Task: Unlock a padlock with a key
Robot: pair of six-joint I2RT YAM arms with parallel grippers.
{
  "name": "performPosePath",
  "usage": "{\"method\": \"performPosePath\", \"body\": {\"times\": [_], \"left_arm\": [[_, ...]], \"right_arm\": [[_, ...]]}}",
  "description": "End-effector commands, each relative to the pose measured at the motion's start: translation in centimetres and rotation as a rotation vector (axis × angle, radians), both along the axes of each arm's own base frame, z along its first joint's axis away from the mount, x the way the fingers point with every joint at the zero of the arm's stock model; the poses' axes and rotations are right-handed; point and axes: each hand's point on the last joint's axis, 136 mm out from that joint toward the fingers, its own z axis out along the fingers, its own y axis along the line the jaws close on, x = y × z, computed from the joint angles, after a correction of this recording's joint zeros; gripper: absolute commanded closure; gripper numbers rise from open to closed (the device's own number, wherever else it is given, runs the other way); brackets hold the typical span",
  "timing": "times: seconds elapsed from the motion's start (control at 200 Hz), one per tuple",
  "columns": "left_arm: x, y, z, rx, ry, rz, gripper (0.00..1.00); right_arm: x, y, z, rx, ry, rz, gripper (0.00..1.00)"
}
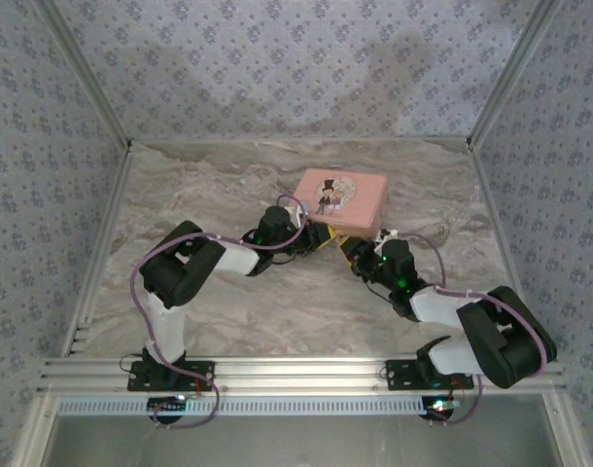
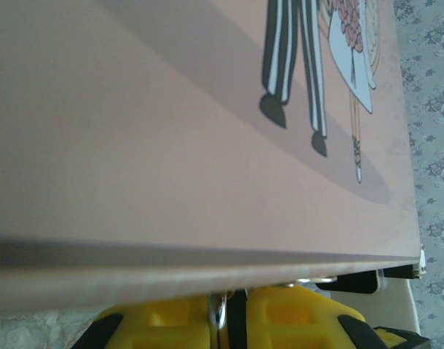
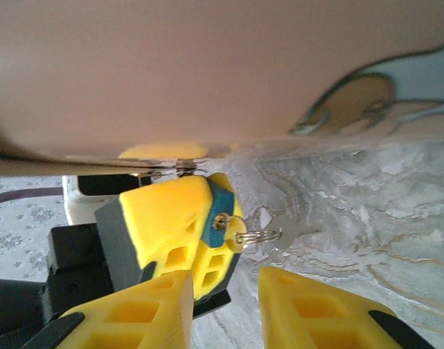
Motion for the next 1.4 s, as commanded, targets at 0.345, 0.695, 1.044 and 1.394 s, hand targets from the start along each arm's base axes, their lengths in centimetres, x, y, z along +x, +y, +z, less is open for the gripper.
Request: {"method": "performPosePath", "body": {"times": [0.345, 0.695, 1.044, 1.394], "left_arm": [[-2.0, -1.1, 1.0, -0.050, 0.092, -0.053, 1.00], [-2.7, -1.7, 0.7, -0.054, 0.107, -0.076, 1.00], [-4.3, -2.9, 0.5, -0.034, 0.104, -0.135, 1.00], [-0.7, -0.1, -1.0, 0.060, 0.105, 0.007, 1.00]], "right_arm": [[1.7, -0.2, -0.3, -0.025, -0.011, -0.056, 0.85], [2.5, -0.4, 0.4, -0.014, -0.039, -0.080, 0.89], [3.1, 0.7, 0.5, -0.011, -0.031, -0.039, 0.91], [-2.8, -1.1, -4.4, -0.276, 0.155, 0.138, 0.73]]}}
